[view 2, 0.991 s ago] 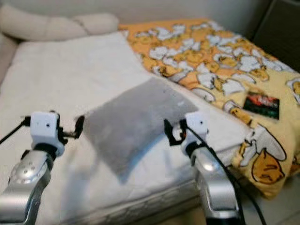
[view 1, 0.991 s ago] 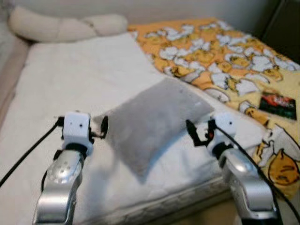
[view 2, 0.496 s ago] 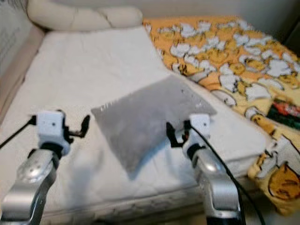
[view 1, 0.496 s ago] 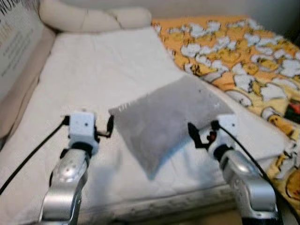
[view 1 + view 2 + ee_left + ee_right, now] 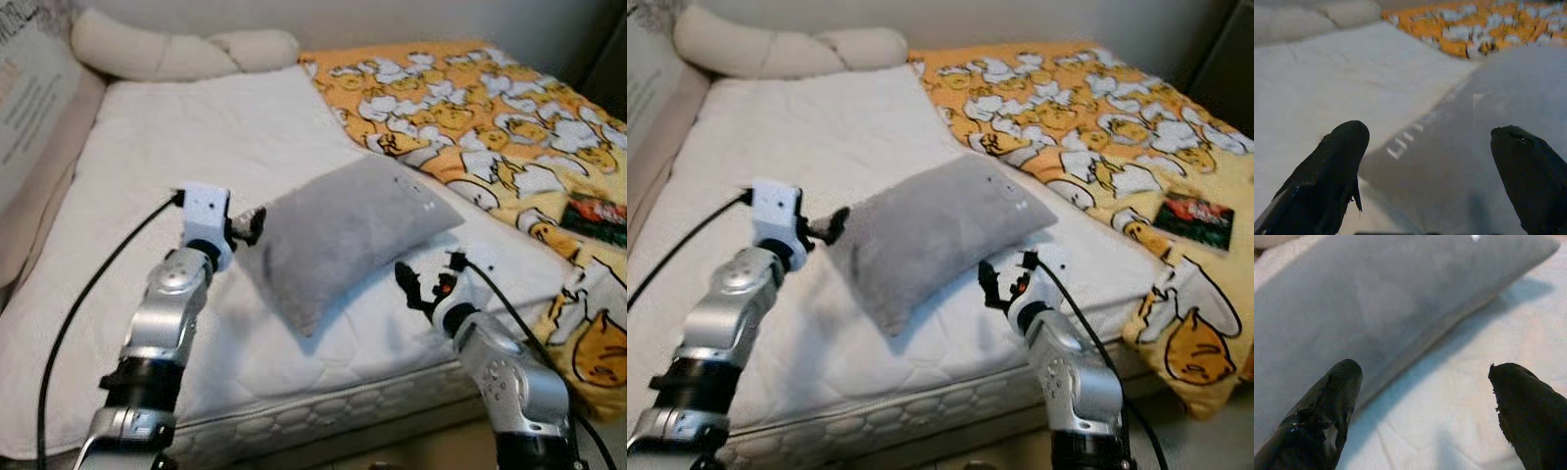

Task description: Clean up the room

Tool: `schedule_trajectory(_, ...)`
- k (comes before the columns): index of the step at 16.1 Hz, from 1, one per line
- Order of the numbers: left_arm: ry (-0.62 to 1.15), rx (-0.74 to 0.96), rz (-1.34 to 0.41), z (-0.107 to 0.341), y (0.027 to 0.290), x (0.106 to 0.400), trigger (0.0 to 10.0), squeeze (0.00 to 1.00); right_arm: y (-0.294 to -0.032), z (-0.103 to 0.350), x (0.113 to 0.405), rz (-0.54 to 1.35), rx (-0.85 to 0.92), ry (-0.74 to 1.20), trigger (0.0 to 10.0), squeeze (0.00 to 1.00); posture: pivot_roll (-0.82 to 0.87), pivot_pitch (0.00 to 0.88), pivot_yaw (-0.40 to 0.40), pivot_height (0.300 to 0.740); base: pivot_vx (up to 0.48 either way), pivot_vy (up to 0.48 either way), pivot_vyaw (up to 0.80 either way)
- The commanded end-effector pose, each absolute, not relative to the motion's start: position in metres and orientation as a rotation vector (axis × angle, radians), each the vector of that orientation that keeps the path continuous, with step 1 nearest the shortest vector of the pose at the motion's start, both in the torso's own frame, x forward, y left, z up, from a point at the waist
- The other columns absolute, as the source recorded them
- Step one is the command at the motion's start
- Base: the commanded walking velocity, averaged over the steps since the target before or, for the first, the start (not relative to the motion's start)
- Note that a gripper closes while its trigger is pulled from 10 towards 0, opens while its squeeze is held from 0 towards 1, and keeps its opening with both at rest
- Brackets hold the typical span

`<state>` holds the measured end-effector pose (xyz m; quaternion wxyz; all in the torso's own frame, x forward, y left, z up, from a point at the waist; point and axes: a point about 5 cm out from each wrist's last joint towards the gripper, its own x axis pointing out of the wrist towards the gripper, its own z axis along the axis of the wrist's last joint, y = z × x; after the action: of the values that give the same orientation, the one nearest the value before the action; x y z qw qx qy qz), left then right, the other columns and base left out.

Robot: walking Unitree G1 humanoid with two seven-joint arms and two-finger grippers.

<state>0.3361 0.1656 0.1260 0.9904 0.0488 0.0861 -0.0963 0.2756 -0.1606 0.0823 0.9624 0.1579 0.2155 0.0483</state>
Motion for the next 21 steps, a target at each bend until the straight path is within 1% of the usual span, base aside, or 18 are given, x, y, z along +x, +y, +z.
schedule_trajectory(1, 0.178, 0.107, -0.197, 0.125, 0.165, 0.338, 10.0, 0.0, -0.157, 0.086, 0.279, 0.131, 0.311, 0.426, 10.0, 1.0, -0.09, 0.038, 0.017, 0.74, 0.0, 0.0, 0.0)
schedule_trajectory(3, 0.185, 0.098, -0.202, 0.122, 0.162, 0.34, 10.0, 0.0, -0.147, 0.088, 0.282, 0.232, 0.308, 0.44, 10.0, 1.0, -0.09, 0.05, 0.019, 0.74, 0.0, 0.0, 0.0)
schedule_trajectory(5, 0.212, 0.051, -0.212, 0.112, 0.158, 0.342, 10.0, 0.0, -0.143, 0.089, 0.285, 0.247, 0.32, 0.443, 10.0, 1.0, -0.09, 0.057, 0.018, 0.74, 0.0, 0.0, 0.0)
schedule_trajectory(7, 0.273, -0.073, -0.197, 0.099, 0.152, 0.343, 10.0, 0.0, -0.132, 0.085, 0.291, 0.285, 0.394, 0.466, 10.0, 1.0, -0.09, 0.067, 0.021, 0.74, 0.0, 0.0, 0.0)
schedule_trajectory(10, 0.368, -0.196, -0.212, 0.08, 0.143, 0.344, 10.0, 0.0, -0.126, 0.076, 0.302, 0.252, 0.436, 0.502, 10.0, 1.0, -0.09, 0.07, 0.018, 0.74, 0.0, 0.0, 0.0)
schedule_trajectory(11, 0.407, -0.253, -0.247, 0.074, 0.134, 0.342, 10.0, 0.0, -0.126, 0.073, 0.305, 0.24, 0.463, 0.511, 10.0, 0.0, -0.08, 0.071, 0.016, 0.74, 0.0, 0.0, 0.0)
schedule_trajectory(12, 0.424, -0.285, -0.273, 0.072, 0.129, 0.341, 10.0, 0.0, -0.127, 0.071, 0.307, 0.235, 0.471, 0.515, 10.0, 0.0, -0.08, 0.071, 0.016, 0.74, 0.0, 0.0, 0.0)
schedule_trajectory(13, 0.467, -0.322, -0.364, 0.067, 0.114, 0.336, 10.0, 0.0, -0.126, 0.068, 0.31, 0.23, 0.489, 0.523, 10.0, 0.0, -0.08, 0.067, 0.016, 0.74, 0.0, 0.0, 0.0)
schedule_trajectory(14, 0.495, -0.332, -0.422, 0.063, 0.105, 0.333, 10.0, 0.0, -0.126, 0.066, 0.313, 0.227, 0.499, 0.526, 10.0, 0.0, -0.08, 0.064, 0.016, 0.74, 0.0, 0.0, 0.0)
schedule_trajectory(15, 0.497, -0.332, -0.437, 0.062, 0.102, 0.332, 0.0, 0.0, -0.126, 0.065, 0.315, 0.223, 0.499, 0.526, 10.0, 0.0, -0.08, 0.06, 0.016, 0.74, 0.0, 0.0, 0.0)
schedule_trajectory(18, 0.472, -0.371, -0.429, 0.061, 0.099, 0.333, 0.0, 0.0, -0.133, 0.065, 0.319, 0.188, 0.484, 0.506, 10.0, 0.0, -0.09, 0.047, 0.015, 0.74, 0.0, 0.0, 0.0)
schedule_trajectory(21, 0.46, -0.379, -0.437, 0.06, 0.099, 0.332, 0.0, 0.0, -0.149, 0.064, 0.318, 0.147, 0.447, 0.478, 10.0, 0.0, -0.09, 0.035, 0.006, 0.74, 0.0, 0.0, 0.0)
